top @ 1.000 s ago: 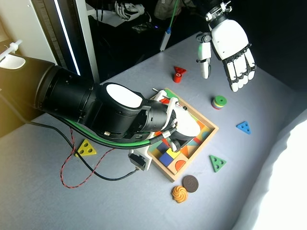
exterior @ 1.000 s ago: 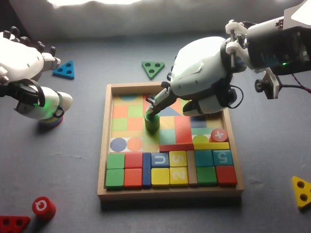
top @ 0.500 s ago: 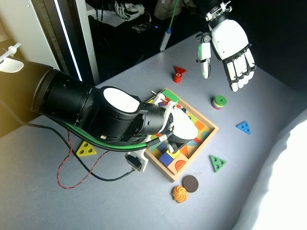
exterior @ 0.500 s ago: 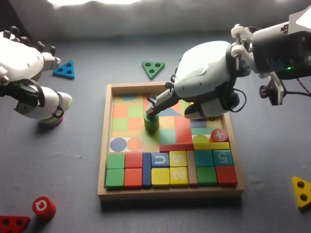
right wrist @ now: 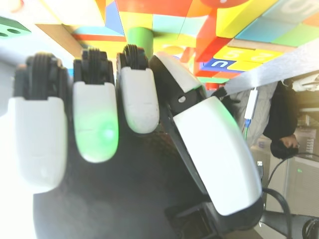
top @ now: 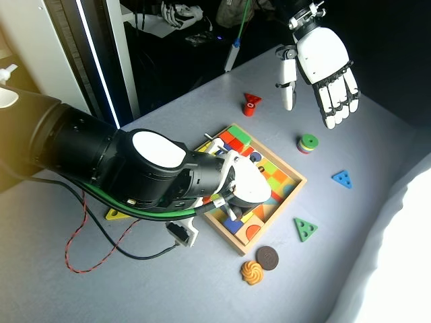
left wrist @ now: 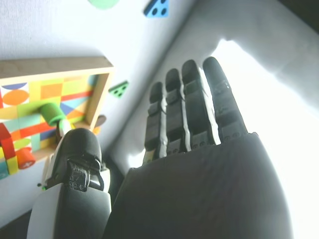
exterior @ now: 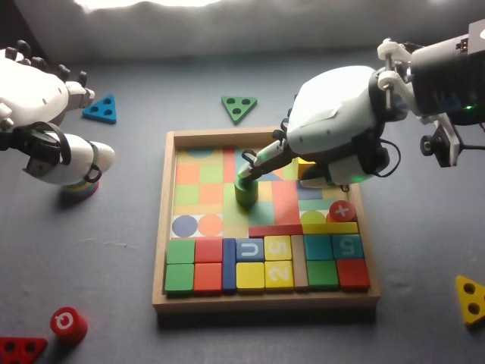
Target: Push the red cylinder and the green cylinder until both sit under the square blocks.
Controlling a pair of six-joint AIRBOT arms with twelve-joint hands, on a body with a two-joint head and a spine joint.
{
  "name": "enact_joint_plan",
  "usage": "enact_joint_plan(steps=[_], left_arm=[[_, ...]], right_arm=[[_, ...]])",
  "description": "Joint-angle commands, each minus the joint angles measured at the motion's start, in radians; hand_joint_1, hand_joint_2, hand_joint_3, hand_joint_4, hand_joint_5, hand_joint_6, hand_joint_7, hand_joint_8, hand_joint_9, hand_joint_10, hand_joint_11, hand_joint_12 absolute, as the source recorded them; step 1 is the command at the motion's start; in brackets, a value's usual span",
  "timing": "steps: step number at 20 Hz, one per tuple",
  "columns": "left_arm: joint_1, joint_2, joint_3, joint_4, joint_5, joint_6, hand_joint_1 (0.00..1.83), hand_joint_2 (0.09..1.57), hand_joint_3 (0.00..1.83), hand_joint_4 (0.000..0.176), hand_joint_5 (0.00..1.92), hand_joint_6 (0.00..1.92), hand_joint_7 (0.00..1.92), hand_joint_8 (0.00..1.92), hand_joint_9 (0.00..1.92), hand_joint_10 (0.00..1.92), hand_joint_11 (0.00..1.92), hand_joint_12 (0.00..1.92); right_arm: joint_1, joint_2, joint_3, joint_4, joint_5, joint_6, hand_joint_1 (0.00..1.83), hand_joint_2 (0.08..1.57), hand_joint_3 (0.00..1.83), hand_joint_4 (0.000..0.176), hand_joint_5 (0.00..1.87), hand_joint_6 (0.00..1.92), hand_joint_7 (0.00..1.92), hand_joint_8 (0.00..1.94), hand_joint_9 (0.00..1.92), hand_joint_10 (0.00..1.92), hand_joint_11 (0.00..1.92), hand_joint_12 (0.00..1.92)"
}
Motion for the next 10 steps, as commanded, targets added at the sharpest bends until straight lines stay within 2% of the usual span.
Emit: enact_joint_plan(steps=[1,5,7,10], left_arm=[[-0.013,0.011,0.005,0.057,-0.024,0.005,0.05,1.35,0.00,0.000,0.21,0.00,0.26,0.00,0.23,0.00,0.00,0.49],[-0.014,0.011,0.005,0.057,-0.024,0.005,0.02,1.36,0.00,0.000,0.21,0.00,0.26,0.00,0.23,0.00,0.00,0.51],[-0.014,0.011,0.005,0.057,-0.024,0.005,0.03,1.35,0.00,0.000,0.21,0.00,0.26,0.00,0.23,0.00,0.00,0.54],[-0.014,0.011,0.004,0.057,-0.024,0.005,0.03,1.36,0.00,0.000,0.20,0.00,0.24,0.00,0.21,0.00,0.00,0.44]], right_arm=[[-0.002,0.017,-0.002,0.000,0.008,0.014,0.61,1.57,0.08,0.000,0.31,0.01,1.67,1.94,1.83,1.92,1.92,1.92],[-0.003,0.039,-0.024,-0.001,0.008,0.018,0.62,1.57,0.05,0.000,0.36,0.02,1.66,1.94,1.83,1.92,1.92,1.92],[-0.004,0.050,-0.033,-0.001,0.008,0.024,0.57,1.57,0.11,0.000,0.29,0.00,1.65,1.94,1.83,1.92,1.92,1.92],[-0.007,0.069,-0.054,-0.001,0.011,0.025,0.60,1.57,0.10,0.000,0.32,0.01,1.65,1.94,1.82,1.92,1.92,1.92]])
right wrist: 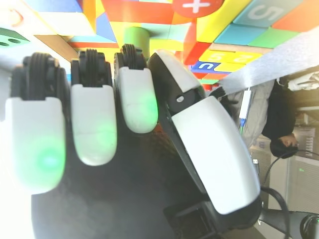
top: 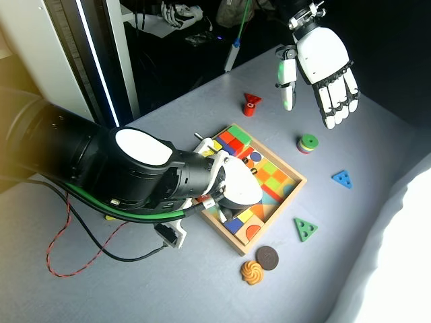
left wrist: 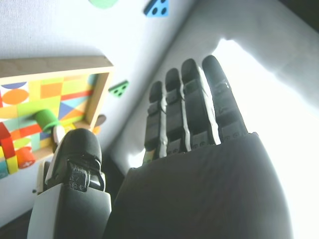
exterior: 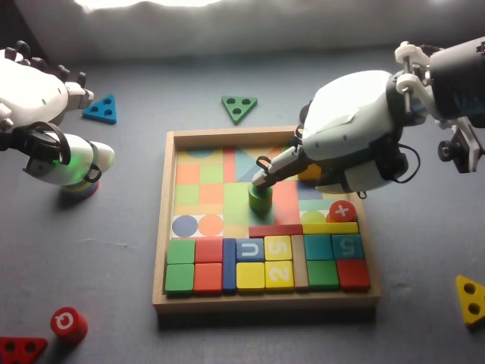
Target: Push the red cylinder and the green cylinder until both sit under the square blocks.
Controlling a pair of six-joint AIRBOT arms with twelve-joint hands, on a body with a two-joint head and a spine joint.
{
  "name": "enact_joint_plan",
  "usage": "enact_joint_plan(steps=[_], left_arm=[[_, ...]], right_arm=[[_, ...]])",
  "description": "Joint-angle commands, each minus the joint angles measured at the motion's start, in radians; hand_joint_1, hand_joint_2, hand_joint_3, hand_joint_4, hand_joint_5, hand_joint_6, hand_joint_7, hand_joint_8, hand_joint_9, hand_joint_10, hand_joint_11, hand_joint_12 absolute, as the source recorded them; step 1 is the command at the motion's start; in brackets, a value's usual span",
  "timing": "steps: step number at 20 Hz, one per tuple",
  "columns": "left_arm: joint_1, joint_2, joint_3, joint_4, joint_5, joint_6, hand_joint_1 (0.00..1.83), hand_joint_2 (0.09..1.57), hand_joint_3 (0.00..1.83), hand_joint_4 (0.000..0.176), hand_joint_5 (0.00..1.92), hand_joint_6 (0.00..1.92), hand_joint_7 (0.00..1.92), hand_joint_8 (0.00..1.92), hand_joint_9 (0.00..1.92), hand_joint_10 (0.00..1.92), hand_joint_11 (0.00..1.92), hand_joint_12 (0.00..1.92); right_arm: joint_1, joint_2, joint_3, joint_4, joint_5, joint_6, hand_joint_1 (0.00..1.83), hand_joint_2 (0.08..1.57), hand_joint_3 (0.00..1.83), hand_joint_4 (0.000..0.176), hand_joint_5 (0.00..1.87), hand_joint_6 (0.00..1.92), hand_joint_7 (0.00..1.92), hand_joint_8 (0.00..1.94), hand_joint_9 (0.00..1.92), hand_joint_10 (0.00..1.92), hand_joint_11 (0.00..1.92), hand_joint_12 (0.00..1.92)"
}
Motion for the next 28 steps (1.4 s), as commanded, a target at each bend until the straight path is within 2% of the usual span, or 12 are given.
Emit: enact_joint_plan(steps=[1,5,12,15,17,19,20,22,24,25,26,28], left_arm=[[-0.014,0.011,0.004,0.058,-0.024,0.004,0.04,1.36,0.00,0.000,0.20,0.00,0.25,0.01,0.22,0.00,0.00,0.46],[-0.014,0.011,0.004,0.058,-0.024,0.004,0.07,1.35,0.00,0.000,0.23,0.00,0.29,0.00,0.26,0.01,0.00,0.57],[-0.015,0.011,0.004,0.058,-0.024,0.004,0.02,1.36,0.00,0.000,0.22,0.00,0.28,0.00,0.25,0.00,0.00,0.58],[-0.015,0.011,0.004,0.058,-0.024,0.004,0.05,1.35,0.00,0.000,0.23,0.00,0.28,0.00,0.26,0.00,0.00,0.65],[-0.015,0.011,0.003,0.058,-0.024,0.004,0.02,1.36,0.00,0.000,0.20,0.00,0.26,0.00,0.23,0.00,0.00,0.60],[-0.015,0.011,0.003,0.058,-0.024,0.004,0.14,1.33,0.00,0.000,0.29,0.02,0.34,0.02,0.31,0.02,0.00,0.65],[-0.015,0.011,0.003,0.058,-0.024,0.004,0.11,1.34,0.00,0.000,0.29,0.01,0.34,0.01,0.30,0.01,0.00,0.61],[-0.015,0.011,0.003,0.058,-0.024,0.004,0.02,1.36,0.00,0.000,0.20,0.00,0.25,0.00,0.23,0.00,0.00,0.45],[-0.015,0.011,0.003,0.058,-0.024,0.004,0.01,1.36,0.00,0.000,0.21,0.00,0.25,0.00,0.22,0.00,0.00,0.48],[-0.015,0.011,0.003,0.058,-0.024,0.004,0.06,1.35,0.00,0.000,0.25,0.01,0.29,0.01,0.26,0.01,0.00,0.60],[-0.016,0.011,0.002,0.058,-0.024,0.004,0.10,1.33,0.00,0.000,0.27,0.01,0.31,0.01,0.29,0.01,0.00,0.69],[-0.016,0.011,0.002,0.058,-0.024,0.004,0.06,1.35,0.00,0.000,0.24,0.00,0.28,0.00,0.25,0.00,0.00,0.59]], right_arm=[[-0.007,0.017,-0.005,0.017,0.000,0.003,0.61,1.57,0.10,0.000,0.32,0.01,1.66,1.94,1.82,1.92,1.92,1.92],[-0.012,0.038,-0.024,0.017,-0.001,0.021,0.60,1.57,0.08,0.000,0.33,0.01,1.66,1.94,1.82,1.92,1.92,1.92],[-0.021,0.075,-0.042,0.018,-0.001,0.023,0.60,1.57,0.09,0.000,0.32,0.00,1.66,1.94,1.81,1.92,1.92,1.92],[-0.024,0.090,-0.046,0.018,0.001,0.027,0.83,1.49,0.00,0.000,0.37,0.01,1.61,1.94,1.81,1.92,1.92,1.92],[-0.023,0.100,-0.051,0.018,0.003,0.028,0.64,1.57,0.07,0.000,0.34,0.00,1.65,1.94,1.81,1.92,1.92,1.92],[-0.023,0.105,-0.052,0.018,0.005,0.029,0.57,1.57,0.11,0.000,0.34,0.00,1.62,1.94,1.79,1.92,1.89,1.92],[-0.023,0.110,-0.054,0.018,0.008,0.030,0.54,1.57,0.10,0.000,0.35,0.01,1.61,1.94,1.79,1.92,1.90,1.92],[-0.023,0.122,-0.062,0.018,0.017,0.032,0.55,1.57,0.13,0.000,0.31,0.00,1.64,1.94,1.81,1.92,1.92,1.92],[-0.023,0.133,-0.074,0.017,0.021,0.032,0.59,1.57,0.10,0.000,0.32,0.01,1.65,1.94,1.81,1.92,1.92,1.92],[-0.023,0.137,-0.079,0.016,0.024,0.032,0.60,1.57,0.08,0.000,0.32,0.01,1.64,1.94,1.80,1.92,1.92,1.92],[-0.023,0.143,-0.087,0.008,0.027,0.035,0.74,1.52,0.03,0.000,0.36,0.02,1.64,1.94,1.81,1.92,1.92,1.92],[-0.022,0.148,-0.093,-0.003,0.031,0.051,0.64,1.56,0.06,0.000,0.33,0.01,1.65,1.94,1.81,1.92,1.92,1.92]])
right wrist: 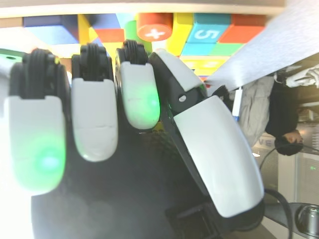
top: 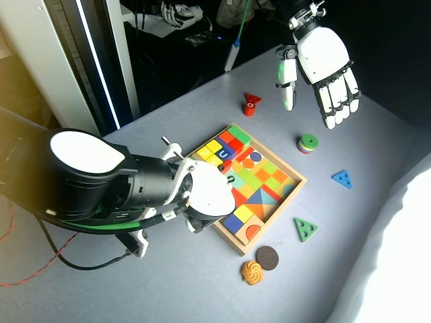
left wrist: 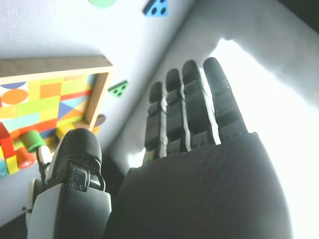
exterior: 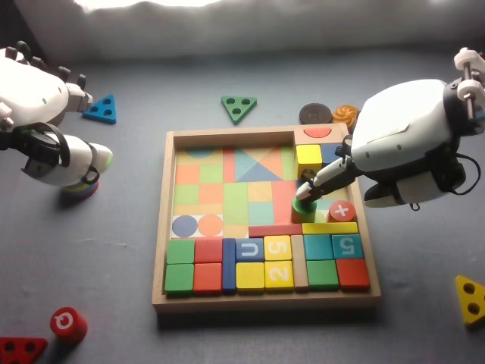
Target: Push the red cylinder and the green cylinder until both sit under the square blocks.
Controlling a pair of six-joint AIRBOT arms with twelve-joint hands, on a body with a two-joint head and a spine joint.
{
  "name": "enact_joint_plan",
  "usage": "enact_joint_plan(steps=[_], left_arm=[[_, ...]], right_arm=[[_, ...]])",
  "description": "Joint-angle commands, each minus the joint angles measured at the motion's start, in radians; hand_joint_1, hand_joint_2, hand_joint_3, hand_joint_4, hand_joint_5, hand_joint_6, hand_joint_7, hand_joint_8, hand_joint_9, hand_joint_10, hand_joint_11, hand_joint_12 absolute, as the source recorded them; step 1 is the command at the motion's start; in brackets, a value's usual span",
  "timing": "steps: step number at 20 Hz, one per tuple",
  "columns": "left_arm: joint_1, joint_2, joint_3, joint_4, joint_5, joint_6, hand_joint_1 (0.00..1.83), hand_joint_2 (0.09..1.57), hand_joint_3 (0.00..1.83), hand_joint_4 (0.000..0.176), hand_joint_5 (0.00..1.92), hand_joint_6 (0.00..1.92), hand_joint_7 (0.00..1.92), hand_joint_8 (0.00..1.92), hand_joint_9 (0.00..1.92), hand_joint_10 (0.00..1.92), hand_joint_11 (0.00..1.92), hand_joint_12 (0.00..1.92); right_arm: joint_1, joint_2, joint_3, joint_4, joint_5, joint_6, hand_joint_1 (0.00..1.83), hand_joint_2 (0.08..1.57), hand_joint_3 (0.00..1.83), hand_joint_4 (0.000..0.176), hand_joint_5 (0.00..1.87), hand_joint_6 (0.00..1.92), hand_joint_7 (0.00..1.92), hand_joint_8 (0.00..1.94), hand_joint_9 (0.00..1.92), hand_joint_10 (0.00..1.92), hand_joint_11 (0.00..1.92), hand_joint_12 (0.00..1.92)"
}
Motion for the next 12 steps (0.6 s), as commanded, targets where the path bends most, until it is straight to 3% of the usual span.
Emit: enact_joint_plan(steps=[1,8,10,12], left_arm=[[-0.014,0.011,0.001,0.059,-0.024,0.004,0.05,1.35,0.00,0.000,0.22,0.00,0.26,0.00,0.23,0.00,0.00,0.52],[-0.015,0.011,0.000,0.057,-0.029,0.004,0.06,1.35,0.00,0.000,0.22,0.00,0.27,0.00,0.24,0.00,0.00,0.51],[-0.017,0.011,0.000,0.057,-0.029,0.004,0.08,1.34,0.00,0.000,0.23,0.00,0.27,0.00,0.26,0.01,0.00,0.61],[-0.017,0.011,0.000,0.057,-0.029,0.004,0.05,1.35,0.00,0.000,0.23,0.00,0.27,0.00,0.25,0.00,0.00,0.57]], right_arm=[[0.000,0.015,-0.002,0.013,0.002,0.008,0.60,1.57,0.09,0.000,0.33,0.01,1.65,1.94,1.81,1.92,1.92,1.92],[0.000,0.035,-0.020,-0.010,0.016,0.023,0.61,1.57,0.07,0.000,0.34,0.01,1.64,1.94,1.81,1.92,1.92,1.92],[0.000,0.039,-0.024,-0.012,0.022,0.028,0.74,1.53,0.01,0.000,0.35,0.01,1.60,1.94,1.81,1.92,1.92,1.92],[0.000,0.041,-0.025,-0.014,0.022,0.029,0.62,1.57,0.07,0.000,0.32,0.00,1.63,1.94,1.82,1.92,1.92,1.92]])
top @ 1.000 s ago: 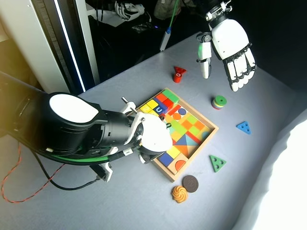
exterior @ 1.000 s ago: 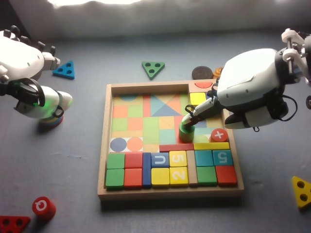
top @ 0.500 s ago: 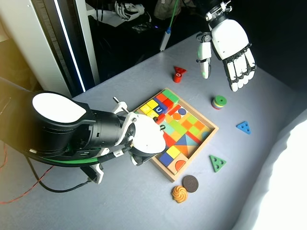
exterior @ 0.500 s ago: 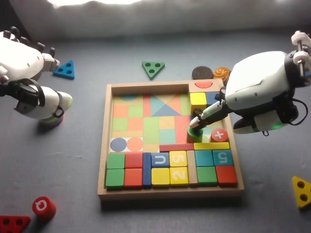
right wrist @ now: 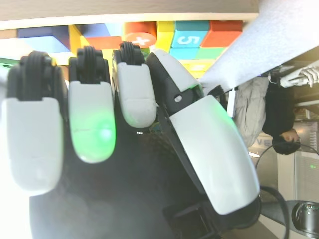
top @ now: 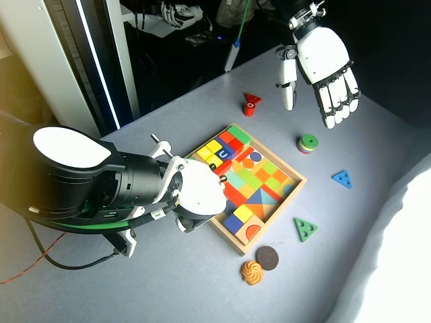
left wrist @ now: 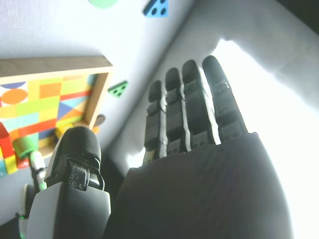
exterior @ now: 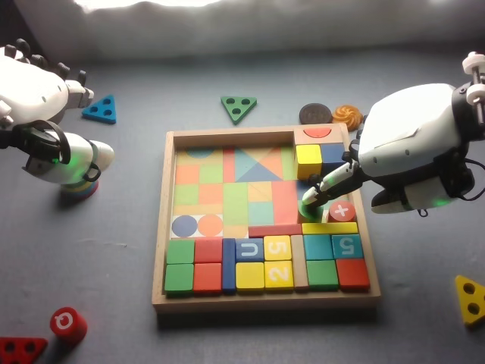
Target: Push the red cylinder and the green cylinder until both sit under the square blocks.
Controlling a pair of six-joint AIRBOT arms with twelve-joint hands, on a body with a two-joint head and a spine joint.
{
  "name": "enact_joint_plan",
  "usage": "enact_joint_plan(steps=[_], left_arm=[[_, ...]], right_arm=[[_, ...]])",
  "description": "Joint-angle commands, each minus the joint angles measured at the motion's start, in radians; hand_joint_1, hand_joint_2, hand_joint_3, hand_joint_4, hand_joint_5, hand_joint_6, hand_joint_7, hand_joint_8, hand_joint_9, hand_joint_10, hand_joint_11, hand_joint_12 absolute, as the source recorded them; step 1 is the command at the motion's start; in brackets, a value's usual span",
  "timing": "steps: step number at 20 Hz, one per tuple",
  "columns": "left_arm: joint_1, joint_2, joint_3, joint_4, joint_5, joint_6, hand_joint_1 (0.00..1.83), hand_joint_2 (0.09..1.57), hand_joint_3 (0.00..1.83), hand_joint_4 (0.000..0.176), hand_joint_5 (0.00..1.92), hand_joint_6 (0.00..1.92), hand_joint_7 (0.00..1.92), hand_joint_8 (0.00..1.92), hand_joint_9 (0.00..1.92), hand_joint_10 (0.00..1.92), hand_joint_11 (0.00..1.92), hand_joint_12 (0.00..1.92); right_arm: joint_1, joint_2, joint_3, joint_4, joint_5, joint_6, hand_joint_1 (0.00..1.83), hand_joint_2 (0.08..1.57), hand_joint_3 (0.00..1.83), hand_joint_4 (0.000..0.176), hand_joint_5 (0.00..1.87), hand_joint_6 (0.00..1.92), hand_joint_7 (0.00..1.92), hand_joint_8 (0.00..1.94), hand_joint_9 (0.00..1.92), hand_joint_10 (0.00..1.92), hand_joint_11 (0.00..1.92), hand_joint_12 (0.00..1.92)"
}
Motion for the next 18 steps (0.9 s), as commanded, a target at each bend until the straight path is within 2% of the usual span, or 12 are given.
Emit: enact_joint_plan(steps=[1,4,5,7,8,10,12,13,15,16,17,18], left_arm=[[-0.014,0.011,0.001,0.059,-0.025,0.004,0.05,1.35,0.00,0.000,0.23,0.00,0.27,0.00,0.24,0.00,0.00,0.54],[-0.014,0.011,0.001,0.059,-0.025,0.004,0.10,1.34,0.00,0.000,0.28,0.01,0.32,0.01,0.29,0.01,0.00,0.60],[-0.015,0.011,0.001,0.059,-0.025,0.004,0.02,1.37,0.01,0.000,0.20,0.00,0.25,0.00,0.23,0.00,0.00,0.49],[-0.015,0.011,0.001,0.059,-0.025,0.004,0.06,1.35,0.00,0.000,0.24,0.01,0.29,0.01,0.26,0.01,0.00,0.53],[-0.015,0.011,0.001,0.059,-0.025,0.004,0.14,1.33,0.00,0.000,0.29,0.01,0.34,0.01,0.32,0.02,0.00,0.63],[-0.015,0.011,0.001,0.059,-0.025,0.004,0.05,1.36,0.01,0.000,0.23,0.00,0.28,0.00,0.27,0.00,0.00,0.60],[-0.015,0.011,0.001,0.059,-0.025,0.004,0.05,1.35,0.00,0.000,0.23,0.01,0.27,0.01,0.25,0.01,0.00,0.56],[-0.015,0.011,0.001,0.059,-0.025,0.004,0.07,1.35,0.00,0.000,0.25,0.01,0.29,0.01,0.27,0.01,0.00,0.58],[-0.015,0.011,0.001,0.059,-0.025,0.004,0.02,1.35,0.00,0.000,0.22,0.00,0.26,0.00,0.24,0.00,0.00,0.51],[-0.015,0.011,0.001,0.059,-0.025,0.004,0.10,1.34,0.00,0.000,0.28,0.01,0.33,0.01,0.30,0.01,0.00,0.61],[-0.015,0.011,0.001,0.059,-0.025,0.004,0.08,1.34,0.00,0.000,0.28,0.01,0.33,0.01,0.31,0.01,0.00,0.63],[-0.015,0.011,0.002,0.059,-0.025,0.004,0.01,1.36,0.01,0.000,0.25,0.00,0.30,0.00,0.28,0.00,0.00,0.57]], right_arm=[[0.000,0.015,-0.001,0.014,0.002,0.004,0.58,1.57,0.11,0.000,0.29,0.00,1.64,1.94,1.82,1.92,1.92,1.92],[0.000,0.019,-0.001,0.011,0.003,0.004,0.53,1.57,0.13,0.000,0.33,0.01,1.62,1.94,1.79,1.92,1.89,1.92],[0.000,0.021,-0.001,0.007,0.006,0.004,0.54,1.57,0.13,0.000,0.32,0.01,1.64,1.94,1.81,1.92,1.91,1.92],[0.000,0.023,-0.001,0.004,0.011,0.004,0.57,1.57,0.11,0.000,0.32,0.01,1.66,1.94,1.82,1.92,1.92,1.92],[0.000,0.023,-0.001,0.004,0.011,0.004,0.57,1.57,0.10,0.000,0.32,0.01,1.63,1.94,1.80,1.92,1.91,1.92],[0.000,0.023,-0.001,0.003,0.013,0.005,0.72,1.50,0.02,0.000,0.39,0.02,1.57,1.94,1.80,1.92,1.92,1.92],[0.001,0.025,-0.001,-0.006,0.015,0.005,0.63,1.56,0.05,0.000,0.34,0.01,1.62,1.94,1.82,1.92,1.92,1.92],[0.002,0.026,-0.001,-0.008,0.015,0.005,0.62,1.57,0.07,0.000,0.31,0.00,1.63,1.94,1.81,1.92,1.92,1.92],[0.005,0.027,-0.001,-0.010,0.019,0.005,0.59,1.57,0.09,0.000,0.31,0.00,1.65,1.94,1.81,1.92,1.92,1.92],[0.006,0.027,-0.001,-0.010,0.020,0.005,0.59,1.57,0.08,0.000,0.33,0.01,1.64,1.94,1.81,1.92,1.92,1.92],[0.008,0.028,-0.001,-0.011,0.022,0.007,0.56,1.57,0.09,0.000,0.33,0.01,1.63,1.94,1.81,1.92,1.92,1.92],[0.009,0.029,-0.001,-0.012,0.026,0.008,0.57,1.57,0.11,0.000,0.31,0.00,1.63,1.94,1.81,1.92,1.92,1.92]])
